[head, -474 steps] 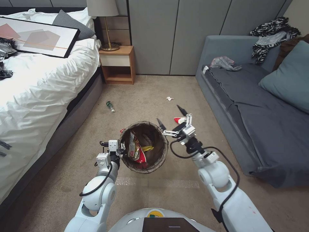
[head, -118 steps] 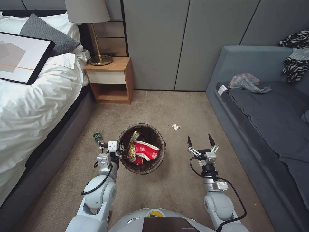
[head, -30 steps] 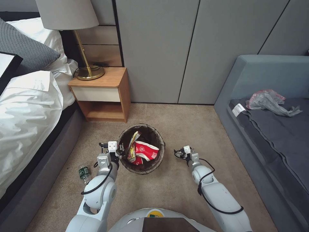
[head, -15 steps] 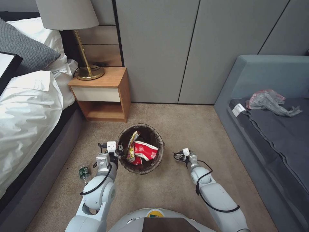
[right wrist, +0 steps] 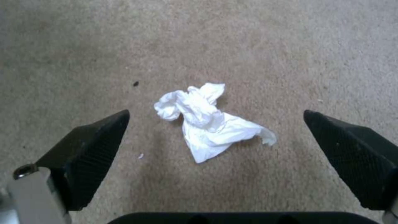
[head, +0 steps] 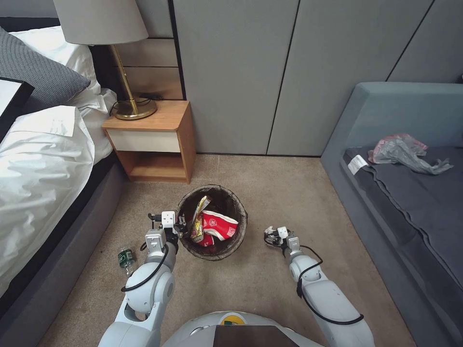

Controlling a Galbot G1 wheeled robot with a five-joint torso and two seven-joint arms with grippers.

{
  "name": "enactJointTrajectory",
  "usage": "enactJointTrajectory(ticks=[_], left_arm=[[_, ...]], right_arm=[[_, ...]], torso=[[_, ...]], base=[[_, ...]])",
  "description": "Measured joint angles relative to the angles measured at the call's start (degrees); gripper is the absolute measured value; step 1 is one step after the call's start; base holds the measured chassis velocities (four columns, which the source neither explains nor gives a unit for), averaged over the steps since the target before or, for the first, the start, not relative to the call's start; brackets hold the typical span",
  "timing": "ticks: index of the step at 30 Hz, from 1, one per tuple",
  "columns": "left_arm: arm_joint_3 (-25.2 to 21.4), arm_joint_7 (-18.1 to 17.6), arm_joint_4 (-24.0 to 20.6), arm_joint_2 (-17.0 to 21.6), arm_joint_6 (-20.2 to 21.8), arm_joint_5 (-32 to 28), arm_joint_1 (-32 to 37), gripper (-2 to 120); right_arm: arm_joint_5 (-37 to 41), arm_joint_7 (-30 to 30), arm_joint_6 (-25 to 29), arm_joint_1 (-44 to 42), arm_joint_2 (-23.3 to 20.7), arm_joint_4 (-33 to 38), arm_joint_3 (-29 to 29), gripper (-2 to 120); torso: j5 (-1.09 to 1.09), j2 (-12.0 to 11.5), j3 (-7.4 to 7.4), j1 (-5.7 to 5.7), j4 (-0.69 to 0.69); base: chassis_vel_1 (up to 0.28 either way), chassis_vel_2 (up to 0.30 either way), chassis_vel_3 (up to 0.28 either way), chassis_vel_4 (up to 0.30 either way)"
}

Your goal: Pick up the trash bin, then pick up the garbage from the floor and place it into the trash bin.

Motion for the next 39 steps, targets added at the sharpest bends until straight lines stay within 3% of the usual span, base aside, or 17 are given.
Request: enactJointTrajectory(ticks=[5,23,28,30,39], left_arm=[[-0.05,-0.02,-0.11,0.09,-0.01,0.0,0.08,0],[0.25,-0.1,-0.07,-0.2,-0.05,0.43,0.3,0],[0.13,-0.13,-0.07,-0.17,-0.07,0.39,0.28,0],[0.25,-0.13,0.07,-0.25,-0.11,0.41,0.29,0],[0.25,-0.13,0.22,-0.26,-0.12,0.42,0.24,0]], right_arm=[[-0.51,-1.25,0.48,0.31,0.0,-0.61,0.0,92],[-2.27,-2.8,2.0,2.29,0.49,-5.58,-0.21,88],[-3.19,-3.42,3.27,3.03,0.66,-7.99,0.01,76],[-3.37,-3.81,3.81,3.51,0.63,-8.88,0.04,64],[-3.57,-4.62,4.69,4.55,0.46,-10.04,0.07,36]], torso=[[0.0,0.0,0.0,0.0,0.0],[0.0,0.0,0.0,0.0,0.0],[0.0,0.0,0.0,0.0,0.0],[0.0,0.0,0.0,0.0,0.01],[-0.01,0.0,0.0,0.0,0.0]], base=[[0.0,0.0,0.0,0.0],[0.0,0.0,0.0,0.0],[0.0,0.0,0.0,0.0],[0.0,0.0,0.0,0.0],[0.0,0.0,0.0,0.0]])
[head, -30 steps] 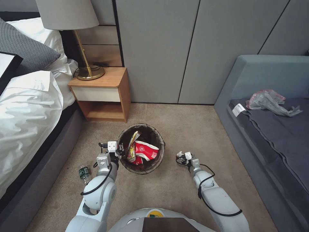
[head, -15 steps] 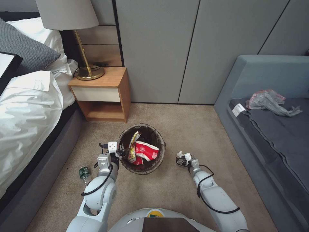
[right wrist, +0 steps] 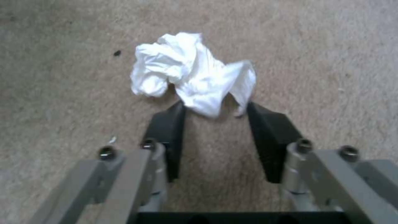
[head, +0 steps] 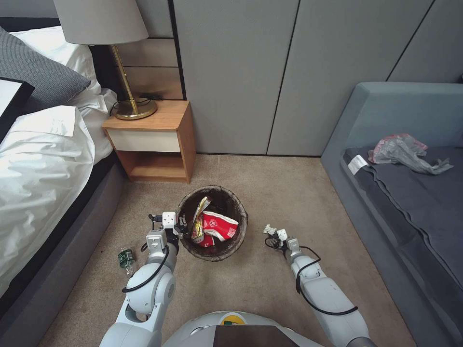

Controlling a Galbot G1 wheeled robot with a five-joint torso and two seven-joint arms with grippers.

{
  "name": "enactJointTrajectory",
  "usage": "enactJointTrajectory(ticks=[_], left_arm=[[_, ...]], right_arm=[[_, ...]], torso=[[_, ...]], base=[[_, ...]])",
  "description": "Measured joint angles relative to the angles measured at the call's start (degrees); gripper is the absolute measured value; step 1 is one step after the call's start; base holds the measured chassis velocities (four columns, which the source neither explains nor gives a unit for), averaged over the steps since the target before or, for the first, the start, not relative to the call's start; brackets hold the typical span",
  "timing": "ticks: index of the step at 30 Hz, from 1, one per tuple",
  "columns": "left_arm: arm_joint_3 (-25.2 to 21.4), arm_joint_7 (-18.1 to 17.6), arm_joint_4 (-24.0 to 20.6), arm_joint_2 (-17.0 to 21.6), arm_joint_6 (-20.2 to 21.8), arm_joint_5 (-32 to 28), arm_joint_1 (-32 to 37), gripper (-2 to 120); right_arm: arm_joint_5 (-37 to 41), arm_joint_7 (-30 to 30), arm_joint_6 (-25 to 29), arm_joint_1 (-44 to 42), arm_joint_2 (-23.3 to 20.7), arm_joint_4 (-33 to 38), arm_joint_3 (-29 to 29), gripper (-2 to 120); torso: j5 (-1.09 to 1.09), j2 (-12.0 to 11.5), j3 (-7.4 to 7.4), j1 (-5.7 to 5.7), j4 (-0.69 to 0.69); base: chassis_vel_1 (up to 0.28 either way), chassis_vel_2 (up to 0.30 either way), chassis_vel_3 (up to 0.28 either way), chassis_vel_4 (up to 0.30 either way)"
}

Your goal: Pick up the trash bin, then pick up the garbage from the floor and place it into the trash bin.

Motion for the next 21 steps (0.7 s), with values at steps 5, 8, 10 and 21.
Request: enactJointTrajectory(ticks=[5,8,10,21], left_arm=[[0.03,0.0,0.26,-0.08,0.0,0.0,-0.03,0],[0.05,0.0,0.32,-0.08,0.0,0.0,-0.06,0],[0.05,0.01,0.32,-0.06,0.01,0.0,-0.09,0],[0.02,0.05,0.32,0.04,0.08,-0.03,-0.16,0]], right_arm=[[-0.74,-1.08,1.46,0.88,-0.05,-0.83,-0.13,14],[-1.0,-1.31,1.74,1.05,-0.03,-1.05,-0.21,6],[-1.22,-1.52,2.12,1.26,-0.05,-1.28,-0.3,0],[-1.83,-2.27,3.51,1.69,-0.1,-1.67,-0.29,0]], torso=[[0.0,0.0,0.0,0.0,0.0],[0.01,0.0,0.0,0.0,0.0],[0.01,0.0,0.0,0.0,0.0],[0.01,0.0,0.0,0.0,0.0]], base=[[0.0,0.0,0.0,0.0],[0.0,0.0,0.0,0.0],[0.0,0.0,0.0,0.0],[0.0,0.0,0.0,0.0]])
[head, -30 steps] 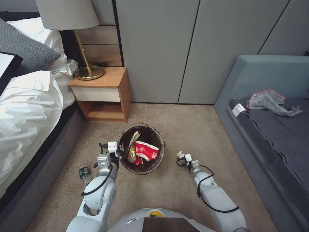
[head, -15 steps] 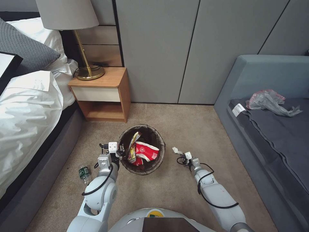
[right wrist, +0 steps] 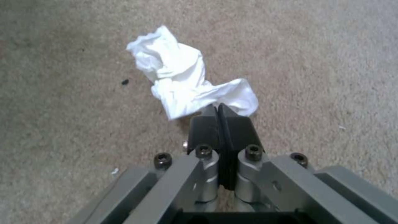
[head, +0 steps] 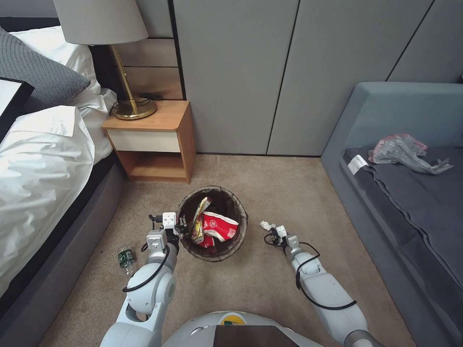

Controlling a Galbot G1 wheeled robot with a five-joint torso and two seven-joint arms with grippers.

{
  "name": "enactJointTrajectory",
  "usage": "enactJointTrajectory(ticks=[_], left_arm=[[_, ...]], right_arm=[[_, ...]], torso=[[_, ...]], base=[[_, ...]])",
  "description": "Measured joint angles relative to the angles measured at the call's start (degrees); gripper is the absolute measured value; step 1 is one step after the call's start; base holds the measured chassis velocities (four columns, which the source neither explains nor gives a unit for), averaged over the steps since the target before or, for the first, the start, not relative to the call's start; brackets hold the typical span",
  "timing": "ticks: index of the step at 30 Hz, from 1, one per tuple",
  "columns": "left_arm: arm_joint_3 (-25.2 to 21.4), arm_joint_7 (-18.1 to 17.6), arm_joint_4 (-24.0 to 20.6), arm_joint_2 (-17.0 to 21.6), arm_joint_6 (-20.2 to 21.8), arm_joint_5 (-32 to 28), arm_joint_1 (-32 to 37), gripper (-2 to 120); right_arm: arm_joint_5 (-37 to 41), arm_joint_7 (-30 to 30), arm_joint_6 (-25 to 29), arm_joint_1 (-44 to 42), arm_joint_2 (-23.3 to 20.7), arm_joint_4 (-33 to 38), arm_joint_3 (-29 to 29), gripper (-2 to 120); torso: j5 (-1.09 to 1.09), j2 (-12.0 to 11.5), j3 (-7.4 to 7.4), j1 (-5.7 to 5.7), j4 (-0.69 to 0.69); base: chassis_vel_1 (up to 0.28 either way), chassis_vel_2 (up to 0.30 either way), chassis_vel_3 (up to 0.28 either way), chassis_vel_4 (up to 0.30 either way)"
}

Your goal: Pick up the trash bin, then pick up the garbage from the floor and place it into the trash bin.

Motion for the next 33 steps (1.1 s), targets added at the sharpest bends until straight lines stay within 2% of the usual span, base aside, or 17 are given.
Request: enactJointTrajectory(ticks=[5,8,12,15,18,19,22,27,29,33], left_arm=[[0.0,0.02,-0.08,0.09,0.02,-0.04,-0.01,0],[0.0,0.03,-0.16,0.1,0.02,-0.05,0.04,0],[0.04,0.03,-0.26,0.1,0.02,-0.04,0.11,0],[0.07,0.04,-0.3,0.1,0.02,-0.03,0.1,0],[0.13,0.04,-0.36,0.11,0.02,-0.03,0.08,0],[0.13,0.04,-0.36,0.11,0.02,-0.03,0.08,0],[0.15,0.04,-0.39,0.13,0.02,-0.01,0.13,0],[0.16,0.04,-0.48,0.16,0.02,0.0,0.14,0],[0.18,0.04,-0.61,0.13,0.05,0.0,0.09,0],[0.2,0.03,-0.64,0.08,0.07,0.0,0.08,0]], right_arm=[[-0.48,0.04,0.54,0.0,-0.05,0.16,0.09,0],[-0.88,0.35,0.55,-0.25,-0.18,1.27,0.13,4],[-1.91,0.48,0.52,-1.39,-0.47,3.38,0.14,21],[-2.32,0.44,0.73,-1.62,-0.49,3.64,0.14,26],[-3.07,0.4,1.31,-2.08,-0.52,4.11,0.14,45],[-3.07,0.4,1.31,-2.08,-0.52,4.11,0.14,45],[-4.12,0.4,2.11,-2.51,-0.54,4.65,0.18,60],[-4.58,0.41,2.47,-2.63,-0.6,5.07,0.18,71],[-5.15,0.44,2.58,-2.24,-0.61,5.02,-0.06,86],[-5.55,0.44,2.62,-1.7,-0.58,4.53,-0.4,93]], torso=[[0.0,0.0,0.0,0.0,0.0],[0.0,0.0,0.0,0.0,0.0],[0.0,0.0,-0.01,0.0,0.0],[0.0,0.0,-0.01,0.0,0.0],[0.0,0.0,-0.01,0.0,0.0],[0.0,0.0,-0.01,0.0,0.0],[0.0,0.0,-0.01,0.0,0.0],[0.0,0.0,-0.01,0.0,0.0],[0.0,0.0,-0.01,0.0,0.0],[0.0,0.0,0.0,0.0,0.0]], base=[[0.0,0.0,0.0,0.0],[0.0,0.0,0.0,0.0],[0.0,0.0,0.0,0.0],[0.0,0.0,0.0,0.0],[0.0,0.0,0.0,0.0],[0.0,0.0,0.0,0.0],[0.0,0.0,0.0,0.0],[0.0,0.0,0.0,0.0],[0.0,0.0,0.0,0.0],[0.0,0.0,0.0,0.0]])
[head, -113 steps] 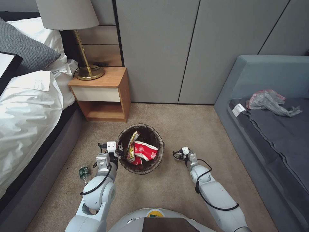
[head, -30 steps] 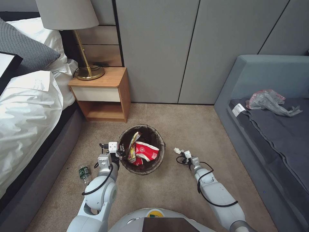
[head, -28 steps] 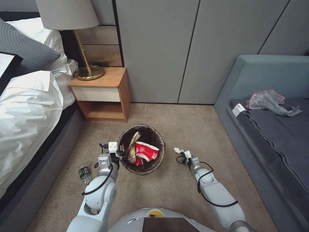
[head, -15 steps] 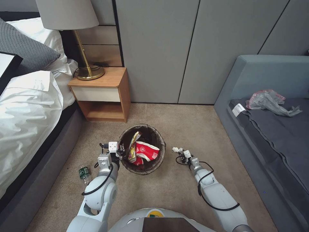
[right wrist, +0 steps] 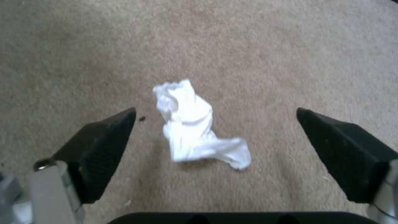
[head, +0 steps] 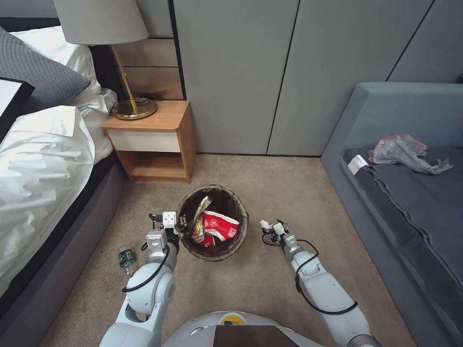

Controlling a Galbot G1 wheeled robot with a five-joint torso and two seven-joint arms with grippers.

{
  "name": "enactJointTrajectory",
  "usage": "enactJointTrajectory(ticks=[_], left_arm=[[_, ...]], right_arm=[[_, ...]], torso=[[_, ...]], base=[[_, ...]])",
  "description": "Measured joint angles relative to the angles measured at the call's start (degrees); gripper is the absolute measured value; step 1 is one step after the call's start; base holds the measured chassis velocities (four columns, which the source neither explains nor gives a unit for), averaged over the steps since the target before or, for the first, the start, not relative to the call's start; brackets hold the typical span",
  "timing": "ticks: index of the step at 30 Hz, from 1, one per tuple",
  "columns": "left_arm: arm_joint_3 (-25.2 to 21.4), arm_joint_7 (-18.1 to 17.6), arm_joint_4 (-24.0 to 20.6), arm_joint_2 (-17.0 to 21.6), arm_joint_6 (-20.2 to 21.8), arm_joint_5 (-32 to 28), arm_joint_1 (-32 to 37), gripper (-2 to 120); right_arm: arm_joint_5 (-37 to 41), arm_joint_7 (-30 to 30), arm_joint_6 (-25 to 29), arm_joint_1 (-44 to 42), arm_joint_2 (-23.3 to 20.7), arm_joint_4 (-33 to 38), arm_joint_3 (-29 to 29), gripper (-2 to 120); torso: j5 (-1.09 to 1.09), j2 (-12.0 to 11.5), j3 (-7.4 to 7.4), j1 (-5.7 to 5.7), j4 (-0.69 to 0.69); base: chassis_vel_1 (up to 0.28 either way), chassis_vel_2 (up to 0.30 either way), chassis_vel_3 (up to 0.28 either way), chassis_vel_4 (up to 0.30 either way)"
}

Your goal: Pick up the trash bin, then pick up the garbage from the floor and place it into the trash bin.

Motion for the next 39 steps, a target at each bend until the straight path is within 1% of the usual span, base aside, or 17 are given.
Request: enactJointTrajectory(ticks=[6,9,12,13,14,16,17,20,21,22,24,27,28,31,32,34,39], left_arm=[[-0.15,-0.02,0.0,0.0,0.0,0.0,-0.03,0],[-0.16,-0.02,0.0,-0.02,0.0,0.0,-0.04,0],[-0.21,-0.03,-0.11,-0.05,0.01,-0.02,-0.03,0],[-0.21,-0.03,-0.11,-0.05,0.01,-0.02,-0.03,0],[-0.23,-0.03,-0.14,-0.05,0.01,-0.03,-0.02,0],[-0.29,-0.04,-0.19,-0.04,0.01,-0.05,0.02,0],[-0.29,-0.04,-0.19,-0.04,0.01,-0.05,0.02,0],[-0.35,-0.06,-0.35,-0.06,0.01,-0.06,0.12,0],[-0.35,-0.06,-0.35,-0.06,0.01,-0.06,0.12,0],[-0.38,-0.07,-0.4,-0.09,0.01,-0.07,0.15,0],[-0.42,-0.07,-0.42,-0.09,0.01,-0.08,0.16,0],[-0.59,-0.09,-0.56,-0.09,0.0,-0.16,0.16,0],[-0.59,-0.09,-0.56,-0.09,0.0,-0.16,0.16,0],[-0.64,-0.12,-0.61,-0.07,0.0,-0.3,0.08,0],[-0.64,-0.12,-0.61,-0.07,0.0,-0.3,0.08,0],[-0.67,-0.14,-0.62,-0.05,0.01,-0.35,0.07,0],[-0.68,-0.16,-0.62,-0.01,0.01,-0.46,0.06,0]], right_arm=[[-0.26,0.03,-0.06,1.4,0.34,-1.39,-0.88,94],[-0.42,0.1,-0.11,1.85,0.48,-2.12,-1.25,90],[-0.64,0.2,-0.12,2.42,0.74,-3.49,-1.36,76],[-0.64,0.2,-0.12,2.42,0.74,-3.49,-1.36,76],[-0.69,0.2,-0.12,2.55,0.8,-3.86,-1.36,72],[-0.75,0.2,-0.08,2.92,0.92,-4.91,-1.29,60],[-0.75,0.2,-0.08,2.92,0.92,-4.91,-1.29,60],[-0.9,0.19,0.0,3.46,1.23,-6.55,-1.16,46],[-0.9,0.19,0.0,3.46,1.23,-6.55,-1.16,46],[-0.95,0.19,0.05,3.68,1.37,-7.29,-1.09,39],[-0.94,0.19,0.06,3.77,1.42,-7.6,-1.06,37],[-0.95,0.16,0.17,3.95,1.48,-8.28,-0.95,22],[-0.95,0.16,0.17,3.95,1.48,-8.28,-0.95,22],[-0.94,0.12,0.25,3.96,1.51,-8.36,-0.87,7],[-0.94,0.12,0.25,3.96,1.51,-8.36,-0.87,7],[-0.93,0.09,0.34,3.88,1.54,-8.32,-0.79,0],[-0.92,0.06,0.55,3.67,1.47,-7.97,-0.64,0]], torso=[[0.0,0.0,0.01,0.0,0.0],[0.0,0.0,0.01,0.0,0.0],[0.0,0.0,0.01,0.0,0.0],[0.0,0.0,0.01,0.0,0.0],[0.0,0.0,0.01,0.0,0.0],[0.0,0.0,0.01,0.0,0.0],[0.0,0.0,0.01,0.0,0.0],[0.0,0.0,0.01,0.0,0.0],[0.0,0.0,0.01,0.0,0.0],[0.0,0.0,0.01,0.0,0.0],[0.0,0.0,0.01,0.0,0.0],[0.0,0.0,0.01,0.0,0.0],[0.0,0.0,0.01,0.0,0.0],[0.0,0.0,0.01,0.0,0.0],[0.0,0.0,0.01,0.0,0.0],[0.0,0.0,0.01,0.0,0.0],[0.0,0.0,0.01,0.0,0.0]], base=[[0.0,0.0,0.0,0.0],[0.0,0.0,0.0,0.0],[0.0,0.0,0.0,0.0],[0.0,0.0,0.0,0.0],[0.0,0.0,0.0,0.0],[0.0,0.0,0.0,0.0],[0.0,0.0,0.0,0.0],[0.0,0.0,0.0,0.0],[0.0,0.0,0.0,0.0],[0.0,0.0,0.0,0.0],[0.0,0.0,0.0,0.0],[0.0,0.0,0.0,0.0],[0.0,0.0,0.0,0.0],[0.0,0.0,0.0,0.0],[0.0,0.0,0.0,0.0],[0.0,0.0,0.0,0.0],[0.0,0.0,0.0,0.0]])
